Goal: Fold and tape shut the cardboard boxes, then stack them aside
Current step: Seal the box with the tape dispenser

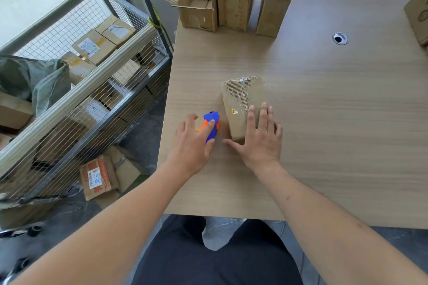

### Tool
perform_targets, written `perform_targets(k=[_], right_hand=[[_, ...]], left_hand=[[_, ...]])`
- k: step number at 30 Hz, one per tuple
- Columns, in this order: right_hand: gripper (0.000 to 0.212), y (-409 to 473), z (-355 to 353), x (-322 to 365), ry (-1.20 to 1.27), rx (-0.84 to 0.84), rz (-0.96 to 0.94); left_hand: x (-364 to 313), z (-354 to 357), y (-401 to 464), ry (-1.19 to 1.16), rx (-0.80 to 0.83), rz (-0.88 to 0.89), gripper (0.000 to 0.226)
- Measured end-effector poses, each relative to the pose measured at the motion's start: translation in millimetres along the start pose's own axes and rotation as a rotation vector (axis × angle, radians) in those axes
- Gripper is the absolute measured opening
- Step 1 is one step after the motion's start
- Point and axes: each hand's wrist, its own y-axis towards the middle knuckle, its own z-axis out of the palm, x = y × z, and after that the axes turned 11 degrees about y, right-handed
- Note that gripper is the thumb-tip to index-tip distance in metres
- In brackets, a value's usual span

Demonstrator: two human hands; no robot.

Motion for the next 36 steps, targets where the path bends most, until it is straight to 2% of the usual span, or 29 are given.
perform_targets(k=[3, 5, 11, 16, 21, 24, 27, 32, 36], right_hand=[[0.136, -1.8, -13.4, -8.1, 0.016, 0.070, -0.029], [0.136, -5.5, -20.4, -17.2, 0.051, 0.064, -0.060], [0.101, -24.7, -31.2, -50.0, 0.179, 0.053, -0.131], [0.093, -24.6, -29.7, -65.3, 0.259, -0.006, -0.196], [0.089, -24.4, -26.5, -87.0, 0.409, 0.067, -0.278], [0.076, -21.1, -37.3, -107.6, 0.491, 0.144, -0.369], [0.060, -18.3, -48.1, -119.0, 0.474, 0.127, -0.437], [0.040, -19.2, -43.9, -118.4, 0.541, 0.032, -0.326], [0.043, -24.1, -39.8, -113.8, 0.666, 0.036, -0.202]], left_hand=[[-13.4, -3.5, 0.2, -0.037, -0.108, 0.166, 0.044], [-27.2, -4.7, 0.9, -0.061, -0.137, 0.259, 0.039], [-56.5, -0.7, 5.7, -0.160, -0.084, 0.362, 0.045], [-58.8, 8.1, 4.2, -0.253, -0.083, 0.334, 0.046], [-57.2, 19.8, 3.4, -0.299, -0.108, 0.316, 0.046], [-55.0, 15.7, 4.1, -0.298, -0.078, 0.327, 0.053], [-53.0, 11.2, 5.3, -0.278, -0.036, 0.328, 0.059], [-60.5, 10.1, 4.8, -0.294, -0.052, 0.260, 0.060], [-65.8, 16.7, 2.1, -0.357, -0.054, 0.180, 0.065]])
